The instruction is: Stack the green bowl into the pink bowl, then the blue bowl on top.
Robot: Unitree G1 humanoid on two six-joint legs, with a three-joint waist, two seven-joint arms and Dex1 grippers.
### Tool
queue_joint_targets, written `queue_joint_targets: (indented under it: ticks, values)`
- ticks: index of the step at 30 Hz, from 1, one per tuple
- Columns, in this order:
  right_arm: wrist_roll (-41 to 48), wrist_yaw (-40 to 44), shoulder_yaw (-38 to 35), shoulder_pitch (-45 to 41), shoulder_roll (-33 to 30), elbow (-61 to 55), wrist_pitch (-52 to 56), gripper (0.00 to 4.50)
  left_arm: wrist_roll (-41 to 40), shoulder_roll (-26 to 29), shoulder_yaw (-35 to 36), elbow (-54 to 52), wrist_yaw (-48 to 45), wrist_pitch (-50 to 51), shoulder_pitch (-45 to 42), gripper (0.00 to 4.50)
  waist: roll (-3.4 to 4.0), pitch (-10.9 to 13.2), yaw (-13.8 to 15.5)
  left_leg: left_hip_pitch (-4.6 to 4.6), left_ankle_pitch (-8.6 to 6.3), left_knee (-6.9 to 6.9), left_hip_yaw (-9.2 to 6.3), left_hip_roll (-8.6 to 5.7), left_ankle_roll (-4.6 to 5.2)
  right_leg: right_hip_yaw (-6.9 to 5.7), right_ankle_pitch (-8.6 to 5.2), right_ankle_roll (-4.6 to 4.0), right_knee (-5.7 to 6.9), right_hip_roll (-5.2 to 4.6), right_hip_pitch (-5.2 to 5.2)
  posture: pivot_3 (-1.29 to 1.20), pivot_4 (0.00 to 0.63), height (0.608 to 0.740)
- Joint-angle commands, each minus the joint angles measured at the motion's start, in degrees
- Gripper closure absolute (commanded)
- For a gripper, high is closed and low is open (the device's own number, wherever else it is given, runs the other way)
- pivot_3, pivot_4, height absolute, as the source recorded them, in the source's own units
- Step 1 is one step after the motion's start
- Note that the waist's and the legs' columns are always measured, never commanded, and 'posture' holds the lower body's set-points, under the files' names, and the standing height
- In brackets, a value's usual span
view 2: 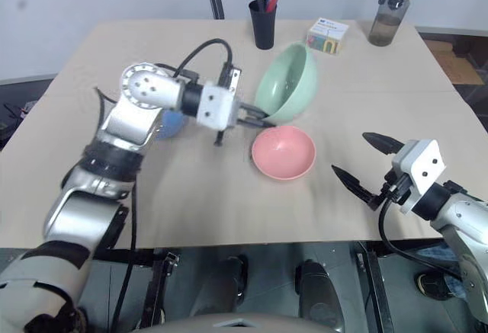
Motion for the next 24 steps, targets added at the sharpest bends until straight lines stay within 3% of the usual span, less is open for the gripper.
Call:
queue_joint_targets:
  ticks: [1,7,13,16,18,20,22,24]
  values:
    - [0.5,-0.1,-2.1,1.2,0.2,-2.1,-1.6,0.00,0.9,0.8,-0.6,-2.6,-1.4,-0.7,0.8,4.44,0.00,0.0,0.1,-0.01,0.00,0.09,-0.02,0.00,0.00,-0.01,-0.01,0.02,0.01,0.00,0.03,0.00,0.150,0.740]
    - [3.9,5.0,-9.5,7.7,0.0,-3.5,-5.0,0.00,2.3,1.9,-3.1,-1.6,-6.6,-0.9,0.3,4.44,0.00,0.0,0.1,-0.07,-0.02,0.33,-0.06,-0.04,0.02,0.01,-0.01,0.03,-0.02,0.01,0.19,0.00,0.150,0.740]
    - [8.9,10.8,-18.0,13.5,-0.7,-2.6,-6.7,0.00,3.9,-0.6,-5.1,1.1,-8.3,-3.3,-1.3,4.44,-0.01,0.0,0.1,-0.04,-0.05,0.35,-0.07,-0.02,0.07,0.01,-0.01,0.04,-0.03,0.04,0.21,0.00,0.150,0.740]
    - [10.2,11.3,-19.1,13.9,-0.8,-3.0,-6.7,0.00,4.0,-1.8,-6.1,1.8,-9.8,-2.8,-2.1,3.55,0.00,0.0,-0.1,-0.01,-0.05,0.36,-0.07,-0.02,0.07,0.01,-0.01,0.04,-0.01,0.04,0.23,0.00,0.150,0.740]
    - [11.1,10.8,-18.8,13.6,-0.5,-3.7,-6.7,0.00,4.8,-2.8,-6.5,2.6,-9.7,-3.9,-2.6,2.54,0.00,0.0,-0.1,0.00,-0.06,0.36,-0.07,-0.01,0.07,0.01,-0.02,0.03,-0.01,0.04,0.24,0.00,0.150,0.740]
    - [11.9,10.4,-18.3,13.4,-0.4,-4.4,-6.5,0.00,5.4,-2.9,-6.4,2.8,-9.2,-4.2,-2.7,1.99,0.00,0.0,-0.1,-0.01,-0.06,0.36,-0.07,-0.01,0.07,0.01,-0.02,0.03,-0.02,0.04,0.24,0.00,0.150,0.740]
    - [12.7,10.3,-17.6,13.4,-0.5,-5.0,-6.2,0.00,5.4,-2.5,-5.2,2.1,-8.3,-3.3,-2.3,1.09,0.00,0.0,-0.1,-0.03,-0.07,0.35,-0.06,-0.01,0.09,0.02,-0.02,0.03,-0.04,0.04,0.23,0.00,0.150,0.740]
    - [13.2,10.3,-16.8,13.1,-0.8,-5.3,-6.0,0.00,4.7,-1.1,-3.6,0.4,-7.7,-1.4,-1.5,0.89,0.00,0.0,-0.1,-0.04,-0.07,0.35,-0.07,-0.01,0.10,0.01,-0.02,0.03,-0.05,0.04,0.23,0.00,0.150,0.740]
